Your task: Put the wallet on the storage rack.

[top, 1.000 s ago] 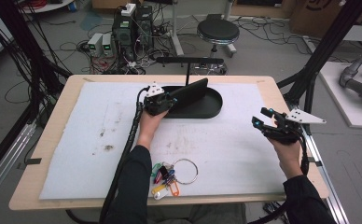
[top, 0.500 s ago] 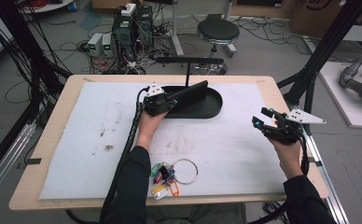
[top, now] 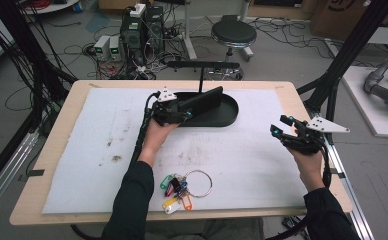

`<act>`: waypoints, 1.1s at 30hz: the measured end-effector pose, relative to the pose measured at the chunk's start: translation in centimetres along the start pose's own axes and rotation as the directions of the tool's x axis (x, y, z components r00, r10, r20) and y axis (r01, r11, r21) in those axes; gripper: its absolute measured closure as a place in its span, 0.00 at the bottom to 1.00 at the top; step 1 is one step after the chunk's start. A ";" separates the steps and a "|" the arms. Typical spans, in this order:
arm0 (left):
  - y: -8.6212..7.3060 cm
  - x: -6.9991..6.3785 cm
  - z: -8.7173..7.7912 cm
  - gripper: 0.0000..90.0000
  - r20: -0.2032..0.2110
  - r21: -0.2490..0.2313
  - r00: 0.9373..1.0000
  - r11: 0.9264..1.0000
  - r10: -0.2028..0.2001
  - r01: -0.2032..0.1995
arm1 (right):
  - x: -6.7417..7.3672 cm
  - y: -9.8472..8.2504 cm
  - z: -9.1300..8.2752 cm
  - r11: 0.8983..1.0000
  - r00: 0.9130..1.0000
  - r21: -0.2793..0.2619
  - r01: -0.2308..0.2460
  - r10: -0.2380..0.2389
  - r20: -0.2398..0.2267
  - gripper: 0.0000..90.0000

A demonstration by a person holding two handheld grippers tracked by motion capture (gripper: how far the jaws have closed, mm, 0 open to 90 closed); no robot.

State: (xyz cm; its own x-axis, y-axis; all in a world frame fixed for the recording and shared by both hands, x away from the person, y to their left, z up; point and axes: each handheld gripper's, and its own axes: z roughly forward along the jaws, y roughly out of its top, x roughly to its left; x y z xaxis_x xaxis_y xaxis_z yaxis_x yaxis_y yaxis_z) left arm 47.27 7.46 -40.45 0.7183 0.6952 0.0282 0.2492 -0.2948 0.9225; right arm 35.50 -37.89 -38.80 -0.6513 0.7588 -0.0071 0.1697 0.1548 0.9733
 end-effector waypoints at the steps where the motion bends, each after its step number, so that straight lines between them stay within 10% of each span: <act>1: 0.2 -0.1 -0.3 0.30 0.000 0.006 1.000 1.000 0.002 -0.002 | 0.0 0.0 0.0 1.000 1.000 0.000 0.000 0.000 0.000 0.44; 12: 1.5 -2.3 -6.0 0.30 0.012 -0.065 1.000 0.998 0.012 -0.011 | 0.0 0.0 -0.1 1.000 1.000 0.001 -0.010 0.010 0.011 0.43; 22: -1.9 -2.9 -13.3 0.30 -0.035 -0.084 0.999 0.996 0.017 -0.020 | 0.4 -0.1 0.1 1.000 1.000 0.024 -0.009 0.009 0.007 0.41; 33: -5.2 -3.3 -17.7 0.30 -0.093 -0.076 0.996 0.997 -0.009 0.002 | 0.7 -0.5 -0.7 0.999 0.998 0.029 -0.043 0.042 0.044 0.34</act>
State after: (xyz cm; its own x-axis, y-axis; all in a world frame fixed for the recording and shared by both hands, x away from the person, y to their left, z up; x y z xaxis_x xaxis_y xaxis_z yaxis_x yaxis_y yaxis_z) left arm 32.12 18.31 -38.58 0.6529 0.7554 0.0558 0.2003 -0.2432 0.9491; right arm 34.42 -37.88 -39.15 -0.6105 0.7916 0.0237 0.2193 0.1402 0.9655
